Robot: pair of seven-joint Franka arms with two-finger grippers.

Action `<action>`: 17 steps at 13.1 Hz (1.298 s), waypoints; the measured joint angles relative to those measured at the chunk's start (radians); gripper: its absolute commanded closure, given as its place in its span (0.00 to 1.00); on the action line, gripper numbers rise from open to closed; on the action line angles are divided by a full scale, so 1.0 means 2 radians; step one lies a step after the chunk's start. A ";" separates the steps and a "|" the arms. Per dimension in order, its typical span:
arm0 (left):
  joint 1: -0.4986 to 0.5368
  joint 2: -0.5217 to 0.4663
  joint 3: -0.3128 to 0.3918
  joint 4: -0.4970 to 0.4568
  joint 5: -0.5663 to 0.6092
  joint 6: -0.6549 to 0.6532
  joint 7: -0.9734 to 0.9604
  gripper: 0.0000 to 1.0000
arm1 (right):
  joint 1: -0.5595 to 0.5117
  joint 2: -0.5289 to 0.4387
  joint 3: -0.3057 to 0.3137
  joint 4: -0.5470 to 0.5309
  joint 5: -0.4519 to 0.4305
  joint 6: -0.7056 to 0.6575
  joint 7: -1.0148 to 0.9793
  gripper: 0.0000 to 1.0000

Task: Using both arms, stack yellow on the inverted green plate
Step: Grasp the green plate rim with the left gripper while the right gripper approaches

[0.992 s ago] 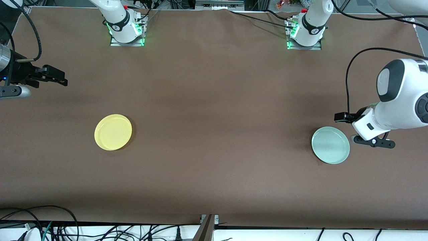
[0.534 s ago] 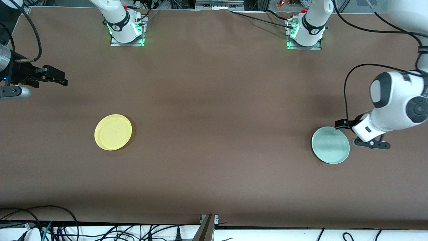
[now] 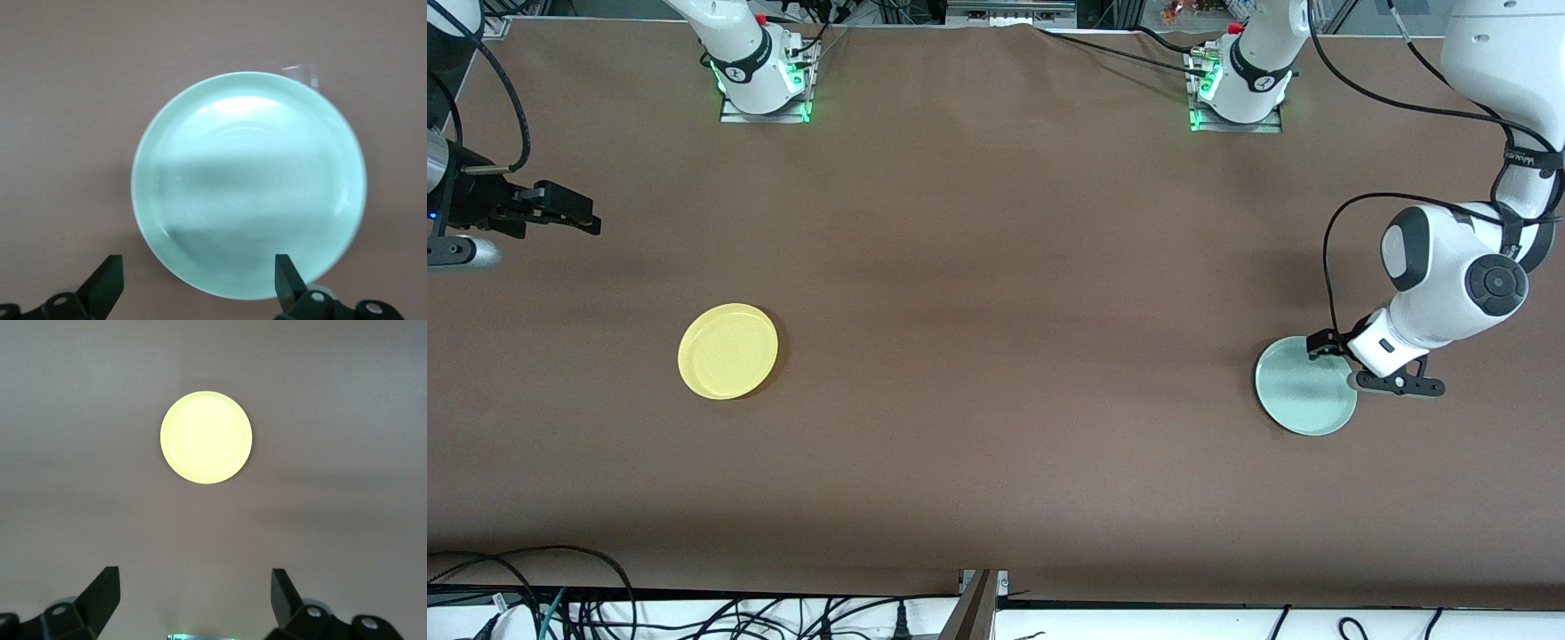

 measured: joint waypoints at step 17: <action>0.038 0.098 0.000 0.082 0.001 0.029 0.069 0.62 | 0.000 0.029 0.000 0.001 -0.006 0.010 0.000 0.00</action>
